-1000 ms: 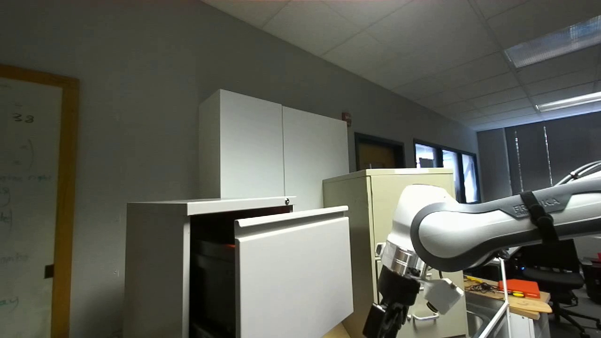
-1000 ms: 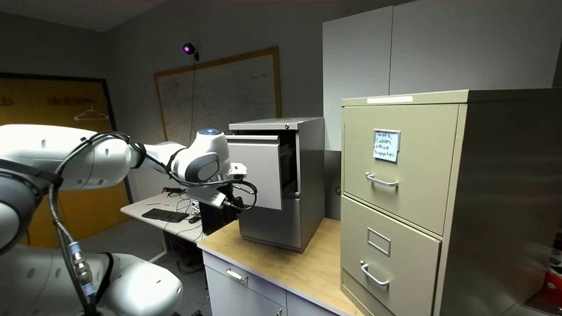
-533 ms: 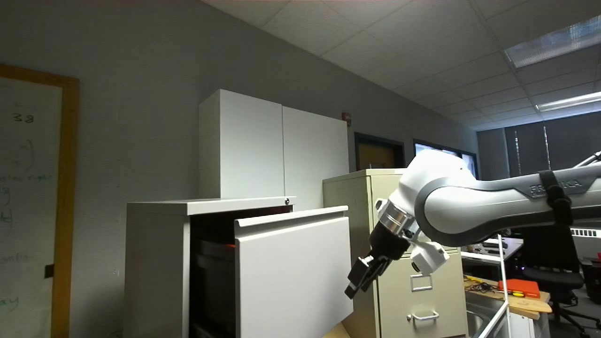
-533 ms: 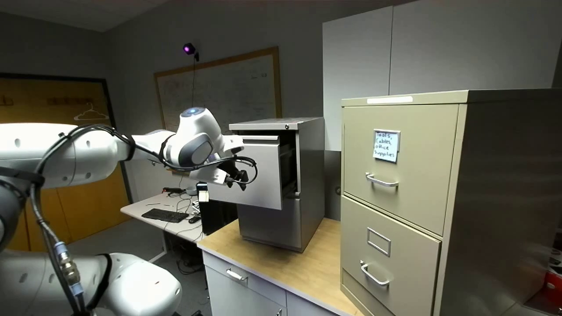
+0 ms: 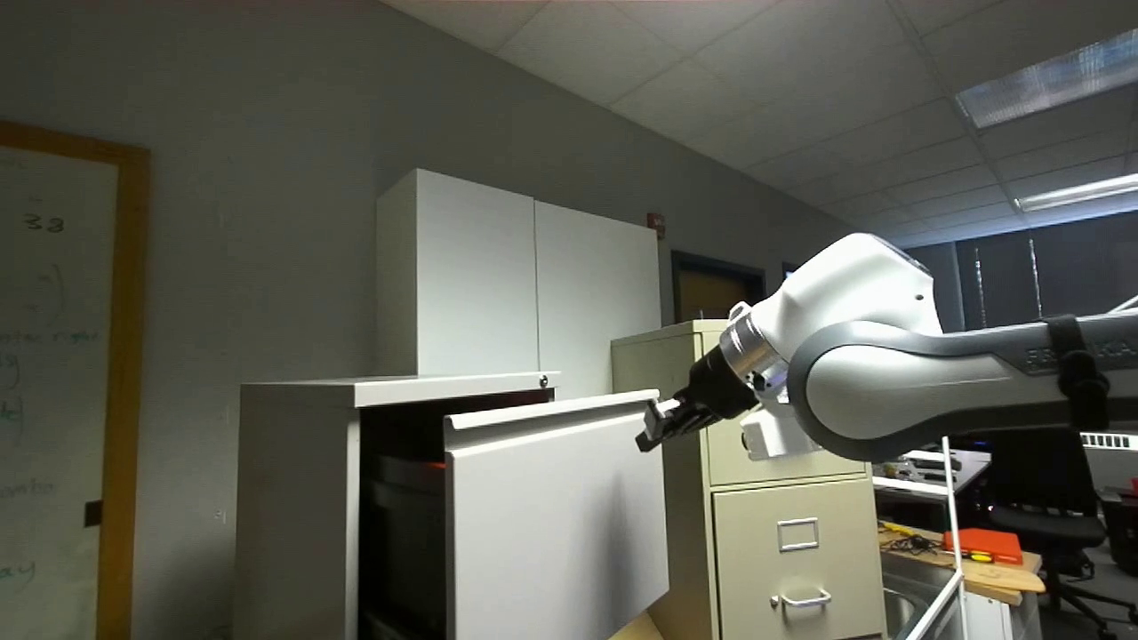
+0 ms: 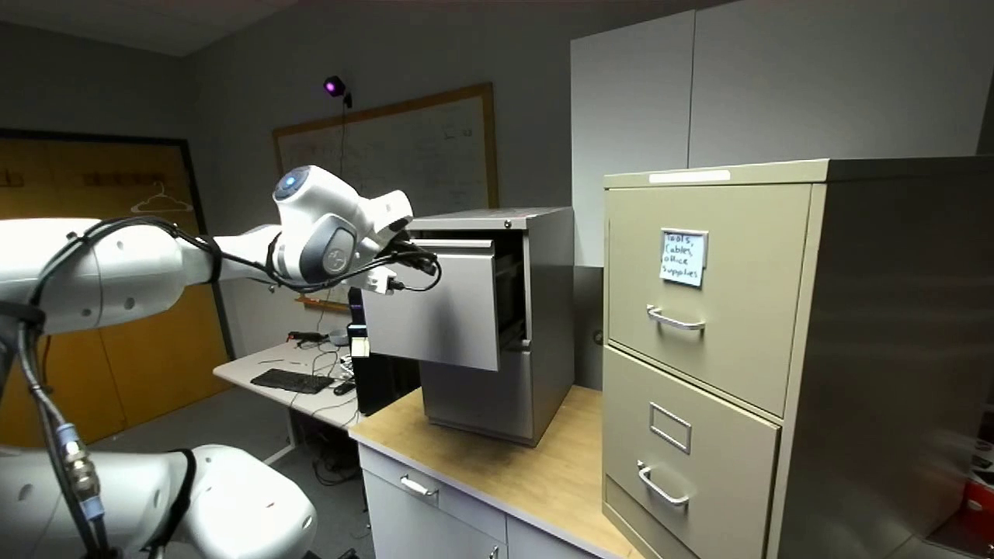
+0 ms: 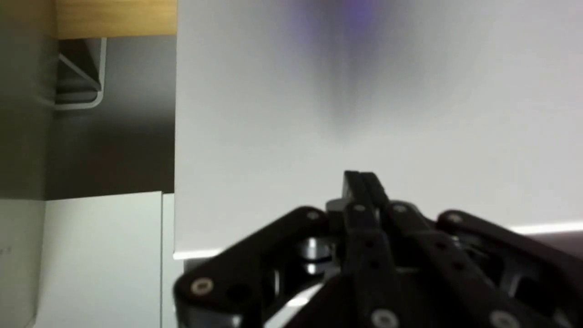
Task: Close the top drawer of the file cabinet
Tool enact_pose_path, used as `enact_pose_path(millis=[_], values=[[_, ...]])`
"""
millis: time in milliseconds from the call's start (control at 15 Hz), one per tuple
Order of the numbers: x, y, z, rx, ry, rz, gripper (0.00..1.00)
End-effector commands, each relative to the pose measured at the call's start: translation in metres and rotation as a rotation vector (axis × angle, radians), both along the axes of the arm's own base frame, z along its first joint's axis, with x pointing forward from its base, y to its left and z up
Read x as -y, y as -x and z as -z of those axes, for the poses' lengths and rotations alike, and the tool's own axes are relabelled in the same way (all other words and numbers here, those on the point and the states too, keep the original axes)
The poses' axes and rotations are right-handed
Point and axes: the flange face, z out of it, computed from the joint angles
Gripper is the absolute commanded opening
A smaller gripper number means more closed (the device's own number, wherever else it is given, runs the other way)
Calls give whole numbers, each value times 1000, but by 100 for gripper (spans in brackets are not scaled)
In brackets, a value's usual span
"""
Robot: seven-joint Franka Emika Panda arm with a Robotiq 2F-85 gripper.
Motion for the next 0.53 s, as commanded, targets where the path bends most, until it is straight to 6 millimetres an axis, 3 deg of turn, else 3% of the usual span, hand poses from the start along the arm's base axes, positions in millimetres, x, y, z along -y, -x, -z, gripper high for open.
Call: enact_pose_path(millis=[0, 200, 467], values=[[-3, -16, -17, 140, -100, 99, 0], [-8, -31, -20, 251, -140, 97, 1], [-16, -53, -12, 266, -197, 81, 0]])
